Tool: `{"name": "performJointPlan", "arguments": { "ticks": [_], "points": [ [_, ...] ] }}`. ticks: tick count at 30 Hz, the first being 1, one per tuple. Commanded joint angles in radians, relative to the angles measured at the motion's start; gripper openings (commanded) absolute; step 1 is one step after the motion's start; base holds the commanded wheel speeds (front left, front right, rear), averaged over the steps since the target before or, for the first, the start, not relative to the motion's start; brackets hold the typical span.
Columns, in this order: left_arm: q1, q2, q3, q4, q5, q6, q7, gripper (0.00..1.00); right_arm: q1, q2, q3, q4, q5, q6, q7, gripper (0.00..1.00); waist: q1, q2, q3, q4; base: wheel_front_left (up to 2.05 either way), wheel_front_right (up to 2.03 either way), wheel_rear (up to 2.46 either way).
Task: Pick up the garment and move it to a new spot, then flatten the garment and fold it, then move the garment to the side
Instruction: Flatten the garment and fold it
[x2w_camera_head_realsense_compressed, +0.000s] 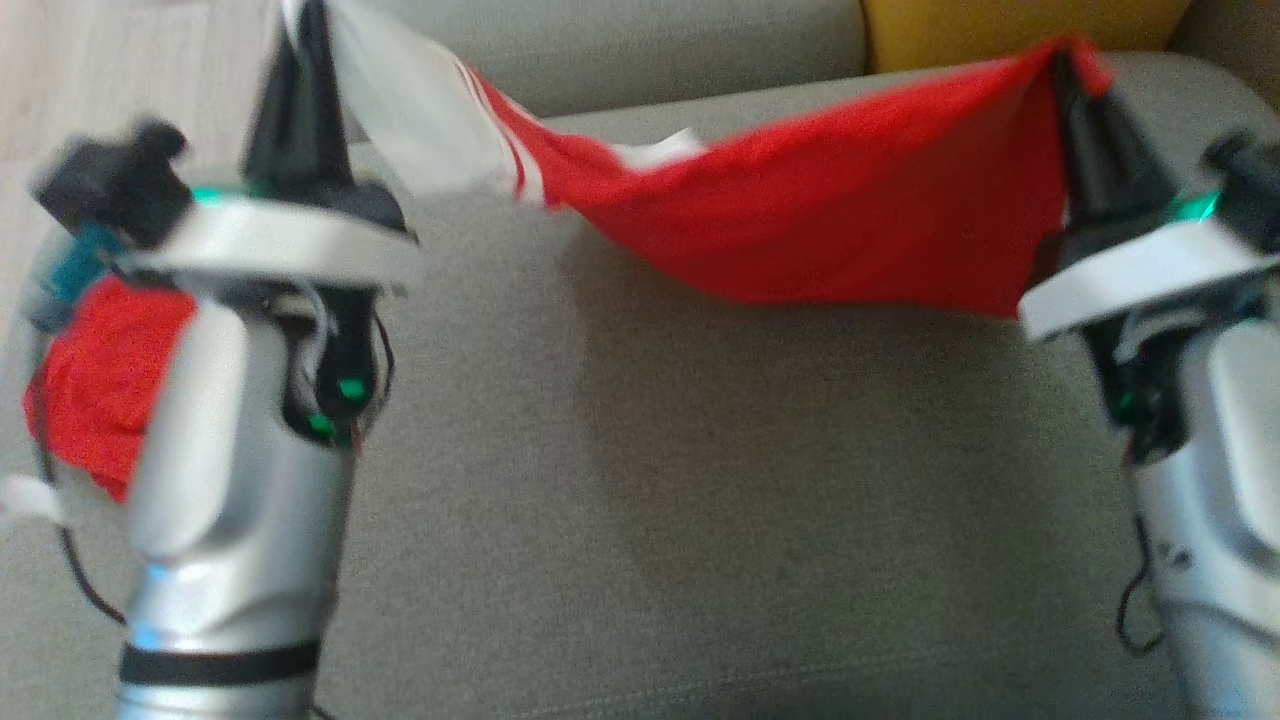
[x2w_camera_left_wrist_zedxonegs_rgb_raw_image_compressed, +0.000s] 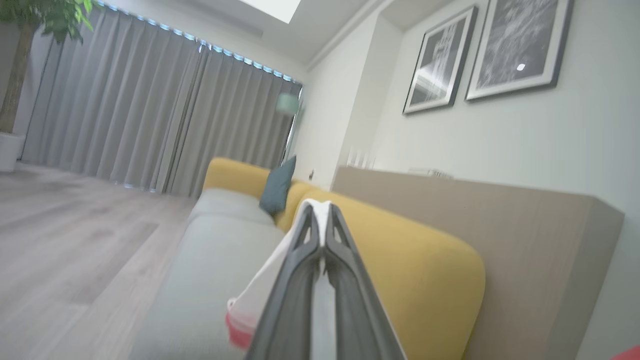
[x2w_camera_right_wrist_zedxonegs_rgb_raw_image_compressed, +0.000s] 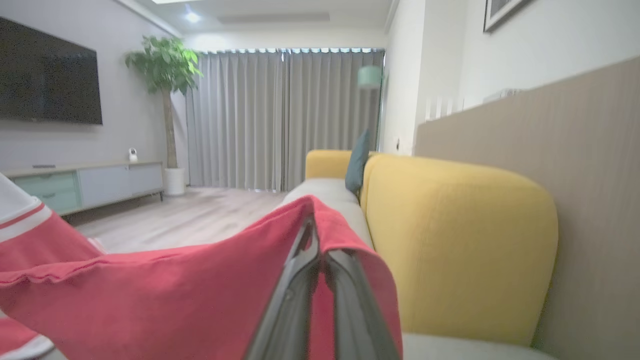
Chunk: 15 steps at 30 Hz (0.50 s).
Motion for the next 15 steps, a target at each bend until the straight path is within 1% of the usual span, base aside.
{"name": "performJointPlan", "arguments": {
  "ticks": [1,2,5,8,15],
  "points": [
    [-0.094,0.032,0.051,-0.077,-0.018,0.005,0.027,0.0,-0.071,-0.02,0.015,-0.077,0.035,0.007,0.04,0.0,0.0,0.0,-0.029,0.005,0.0,0.0,0.0],
    [-0.094,0.032,0.051,-0.077,-0.018,0.005,0.027,0.0,-0.071,-0.02,0.015,-0.077,0.035,0.007,0.04,0.0,0.0,0.0,-0.029,0.005,0.0,0.0,0.0],
    [-0.146,0.04,0.07,-0.122,-0.04,0.015,0.07,0.0,-0.112,-0.047,0.007,-0.12,0.074,0.007,0.088,0.0,0.0,0.0,-0.048,0.015,0.0,0.0,0.0],
    [-0.177,0.048,0.081,-0.151,-0.049,0.029,0.1,0.0,-0.14,-0.058,-0.013,-0.145,0.121,0.007,0.127,0.0,0.0,0.0,-0.067,0.028,0.0,0.0,0.0],
    [-0.161,0.05,0.082,-0.225,-0.069,0.057,0.162,0.0,-0.128,-0.063,-0.067,-0.191,0.237,0.007,0.253,0.0,0.0,0.0,-0.106,0.065,0.0,0.0,0.0]
  ]
}}
